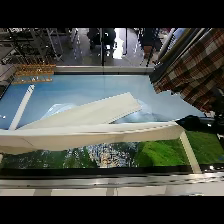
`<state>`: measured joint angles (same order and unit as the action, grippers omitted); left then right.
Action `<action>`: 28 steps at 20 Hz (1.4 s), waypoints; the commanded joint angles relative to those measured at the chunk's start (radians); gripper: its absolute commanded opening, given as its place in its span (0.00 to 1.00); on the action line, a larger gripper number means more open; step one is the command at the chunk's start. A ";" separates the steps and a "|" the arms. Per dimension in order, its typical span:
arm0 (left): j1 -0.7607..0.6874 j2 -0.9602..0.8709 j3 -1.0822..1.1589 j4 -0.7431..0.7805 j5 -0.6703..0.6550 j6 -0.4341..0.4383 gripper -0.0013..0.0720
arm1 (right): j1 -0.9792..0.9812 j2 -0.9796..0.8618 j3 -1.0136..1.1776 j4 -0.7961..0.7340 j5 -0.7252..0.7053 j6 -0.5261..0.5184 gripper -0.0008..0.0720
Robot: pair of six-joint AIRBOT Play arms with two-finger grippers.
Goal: Fold the clothes and pants, and hang the long-sleeved shirts on hangers.
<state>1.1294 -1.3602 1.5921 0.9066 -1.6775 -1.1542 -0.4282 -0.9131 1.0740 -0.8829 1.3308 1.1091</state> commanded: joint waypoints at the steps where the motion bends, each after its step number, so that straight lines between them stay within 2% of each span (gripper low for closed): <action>1: -0.006 -0.119 -0.002 0.130 -0.071 0.009 0.04 | 0.165 -0.236 0.027 -0.029 -0.229 -0.002 0.04; 3: -0.008 -0.189 -0.002 0.129 -0.129 0.009 0.05 | 0.283 -0.425 0.145 -0.077 -0.317 -0.002 0.04; 6: -0.011 -0.268 -0.002 0.130 -0.128 0.009 0.05 | 0.404 -0.742 0.490 -0.145 -0.348 0.043 0.04; 9: -0.010 -0.318 -0.002 0.127 -0.012 0.001 0.05 | 0.429 -1.017 0.889 -0.202 -0.308 0.152 0.04; 11: -0.010 -0.343 -0.002 0.070 0.092 -0.028 0.05 | 0.422 -1.142 1.066 -0.225 -0.274 0.200 0.04; 13: -0.014 -0.370 -0.002 -0.026 0.169 -0.028 0.05 | 0.416 -1.173 1.056 -0.222 -0.337 0.198 0.04; 17: -0.042 -0.444 -0.002 -0.183 0.252 -0.030 0.05 | 0.417 -1.179 0.984 -0.219 -0.476 0.089 0.05; 18: -0.048 -0.467 -0.002 -0.205 0.276 -0.055 0.05 | 0.418 -1.179 0.985 -0.209 -0.512 0.059 0.05; 19: -0.055 -0.487 -0.002 -0.222 0.302 -0.077 0.05 | 0.418 -1.179 0.986 -0.201 -0.554 0.055 0.16; 20: -0.063 -0.508 -0.002 -0.240 0.329 -0.102 0.20 | 0.417 -1.179 0.986 -0.191 -0.587 0.053 0.38; 21: -0.072 -0.524 -0.002 -0.264 0.354 -0.116 0.49 | 0.417 -1.178 0.986 -0.191 -0.602 0.031 0.51; 22: -0.077 -0.534 -0.002 -0.304 0.382 -0.117 0.63 | 0.416 -1.176 0.986 -0.191 -0.598 0.002 0.51; 24: -0.082 -0.537 -0.002 -0.395 0.424 -0.111 0.63 | 0.406 -1.167 0.986 -0.201 -0.534 -0.023 0.51; 27: -0.068 -0.518 -0.001 -0.480 0.410 -0.039 0.63 | 0.335 -1.164 0.977 -0.153 -0.303 0.167 0.52; 28: -0.061 -0.506 -0.001 -0.461 0.384 -0.026 0.63 | 0.307 -1.164 0.963 -0.111 -0.212 0.185 0.53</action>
<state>1.0580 -1.8797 1.5906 0.5068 -1.2888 -1.2243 -0.0673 -2.0781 2.0518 -1.0573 0.9134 1.1976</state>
